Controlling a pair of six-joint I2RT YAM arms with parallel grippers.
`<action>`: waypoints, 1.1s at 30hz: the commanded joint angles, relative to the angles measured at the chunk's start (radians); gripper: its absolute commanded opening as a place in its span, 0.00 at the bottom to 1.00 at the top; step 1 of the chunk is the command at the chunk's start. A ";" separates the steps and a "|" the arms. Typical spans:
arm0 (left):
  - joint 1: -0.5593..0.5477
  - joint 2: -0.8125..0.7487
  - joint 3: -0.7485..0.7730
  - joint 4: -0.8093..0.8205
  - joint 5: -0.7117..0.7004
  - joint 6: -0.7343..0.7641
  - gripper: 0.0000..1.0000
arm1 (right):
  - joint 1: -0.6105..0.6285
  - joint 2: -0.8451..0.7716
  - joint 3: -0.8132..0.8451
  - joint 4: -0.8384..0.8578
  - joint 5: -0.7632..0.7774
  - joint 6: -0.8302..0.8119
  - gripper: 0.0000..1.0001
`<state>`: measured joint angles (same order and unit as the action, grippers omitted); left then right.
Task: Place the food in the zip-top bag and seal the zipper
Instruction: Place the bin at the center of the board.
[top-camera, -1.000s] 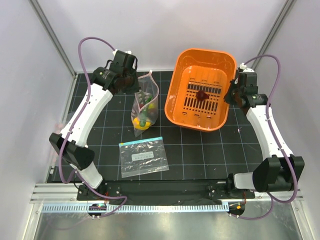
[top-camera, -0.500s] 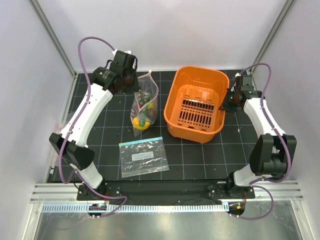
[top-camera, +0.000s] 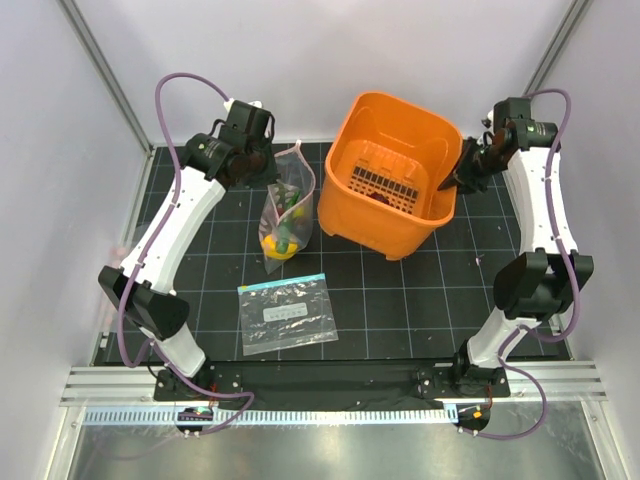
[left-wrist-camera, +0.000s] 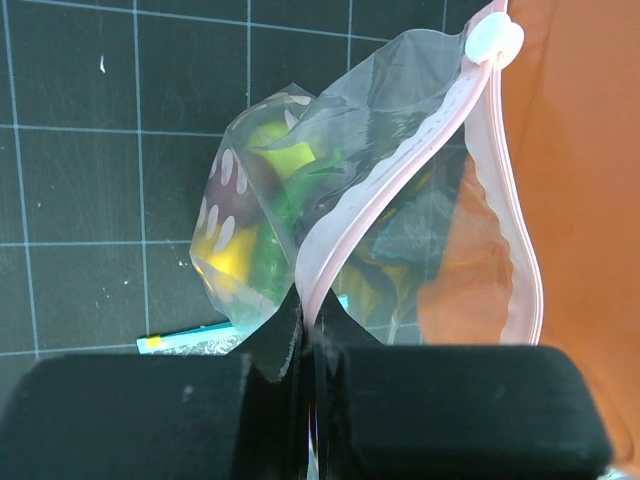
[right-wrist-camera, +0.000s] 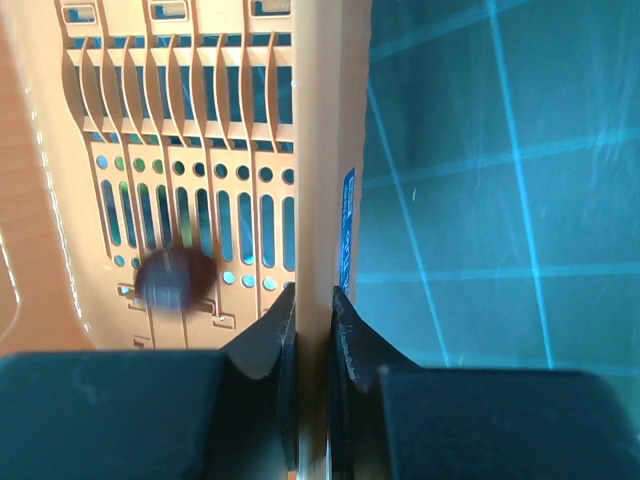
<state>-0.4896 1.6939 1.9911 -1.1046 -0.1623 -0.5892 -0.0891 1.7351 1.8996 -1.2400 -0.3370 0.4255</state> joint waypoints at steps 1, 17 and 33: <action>0.002 -0.008 0.041 0.020 -0.014 0.015 0.02 | 0.002 -0.037 -0.007 -0.161 -0.114 0.028 0.01; 0.003 -0.005 0.055 0.014 -0.014 0.015 0.02 | 0.002 0.012 -0.096 -0.276 -0.110 0.015 0.01; 0.003 -0.007 0.051 0.011 -0.023 0.019 0.02 | 0.002 -0.008 -0.019 -0.176 -0.025 0.030 0.01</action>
<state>-0.4896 1.6943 1.9972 -1.1126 -0.1658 -0.5888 -0.0841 1.7821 1.7901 -1.3670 -0.3347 0.4301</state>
